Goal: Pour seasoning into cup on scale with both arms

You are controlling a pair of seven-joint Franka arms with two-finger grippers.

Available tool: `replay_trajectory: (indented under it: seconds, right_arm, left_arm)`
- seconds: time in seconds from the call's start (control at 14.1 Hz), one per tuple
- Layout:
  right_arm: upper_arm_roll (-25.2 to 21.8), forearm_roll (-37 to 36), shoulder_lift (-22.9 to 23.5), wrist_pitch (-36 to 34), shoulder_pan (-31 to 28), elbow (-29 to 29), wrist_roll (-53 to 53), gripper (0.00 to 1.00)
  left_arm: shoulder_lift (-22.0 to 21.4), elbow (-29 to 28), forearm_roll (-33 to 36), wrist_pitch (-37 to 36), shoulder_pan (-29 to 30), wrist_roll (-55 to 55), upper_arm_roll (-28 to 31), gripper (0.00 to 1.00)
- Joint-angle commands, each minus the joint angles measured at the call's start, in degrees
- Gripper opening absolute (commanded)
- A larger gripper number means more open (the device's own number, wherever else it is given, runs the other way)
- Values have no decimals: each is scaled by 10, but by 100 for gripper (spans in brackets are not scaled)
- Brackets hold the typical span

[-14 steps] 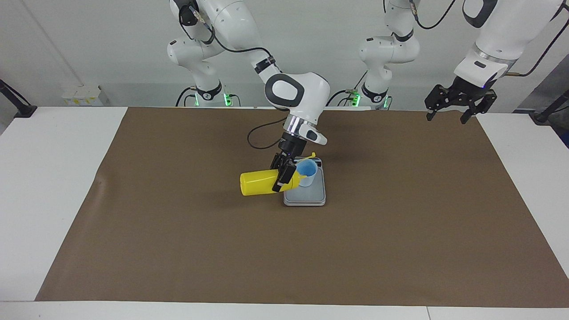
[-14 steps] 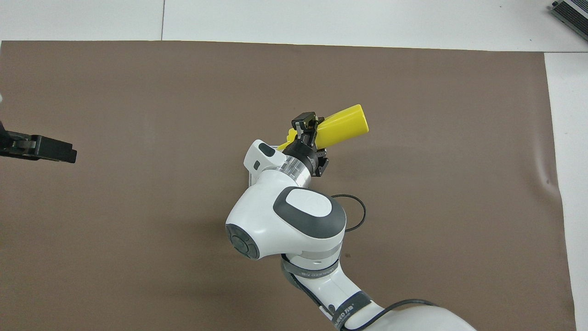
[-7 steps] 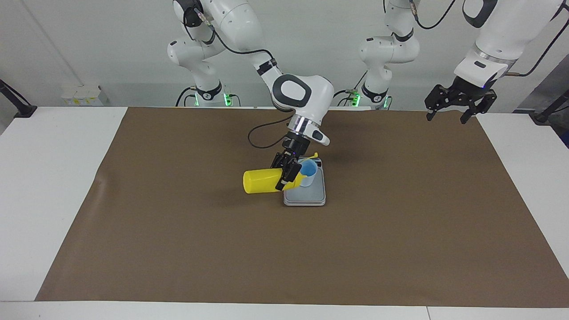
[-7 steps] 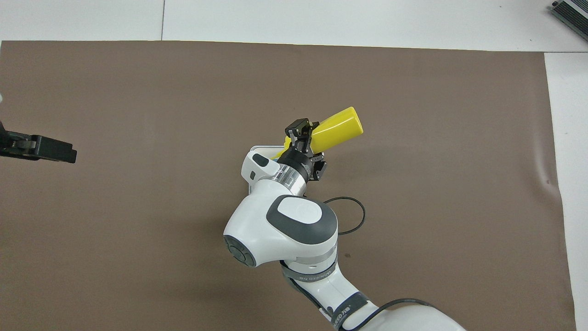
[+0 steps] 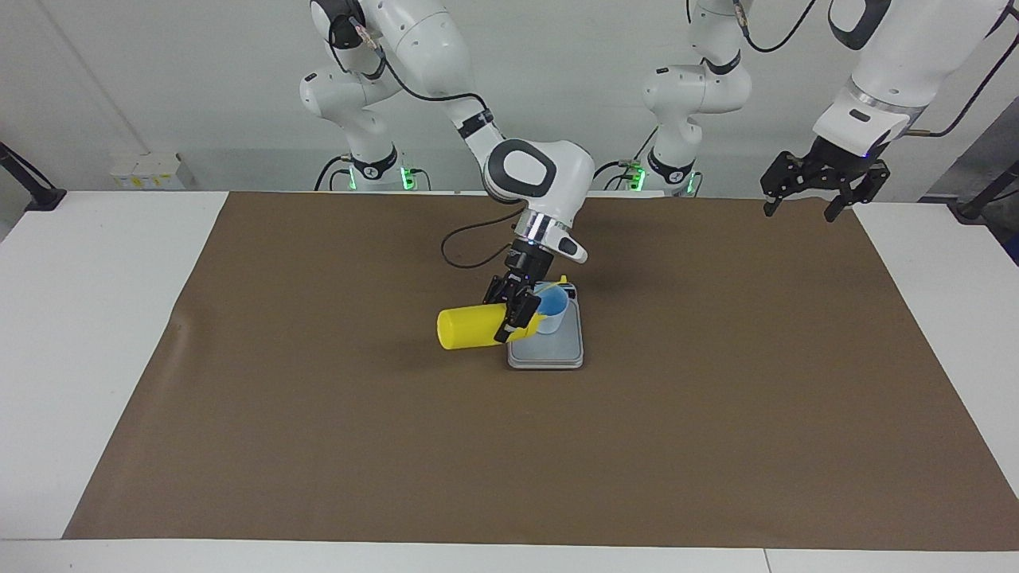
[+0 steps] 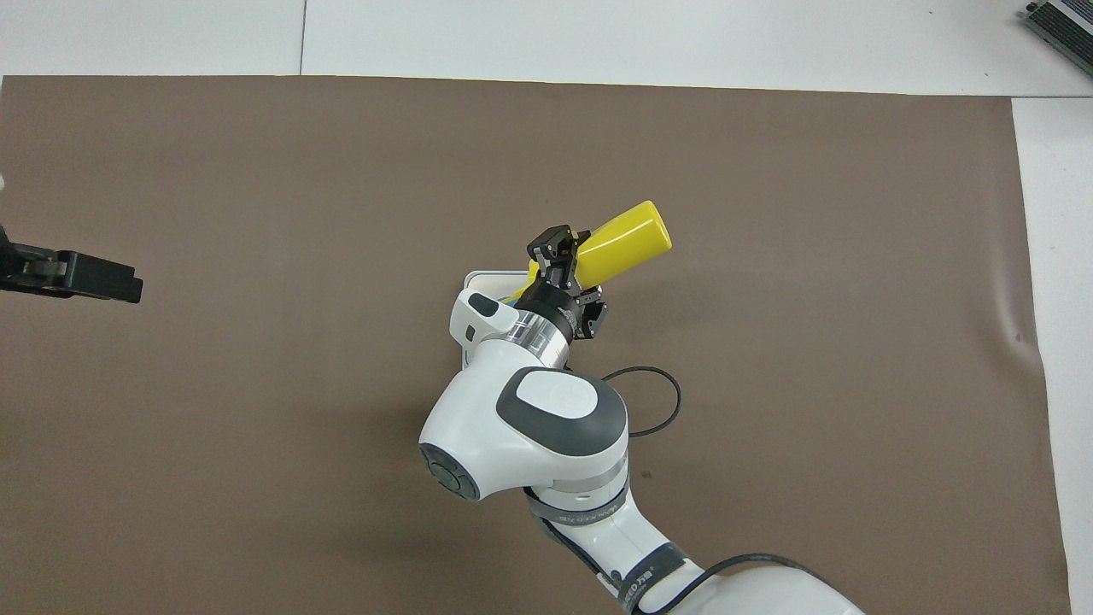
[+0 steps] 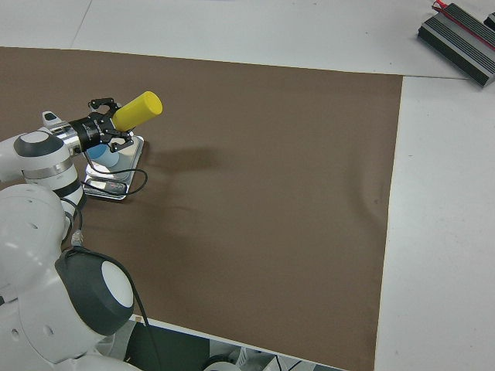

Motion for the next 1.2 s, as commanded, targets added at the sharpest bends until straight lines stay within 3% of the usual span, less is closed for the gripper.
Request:
replay_trajectory:
  seconds: [0.0, 0.57, 1.13]
  right_arm:
    - [2, -22, -10, 9, -2, -8, -9, 0]
    - [2, -27, -19, 9, -2, -5, -9, 0]
    - [2, -27, -34, 19, 12, -41, -10, 0]
  left_arm:
    - [-15, -13, 6, -6, 7, 3, -4, 100]
    - [-15, -13, 6, -6, 7, 4, -4, 100]
    - [-15, -13, 6, -6, 7, 4, -4, 100]
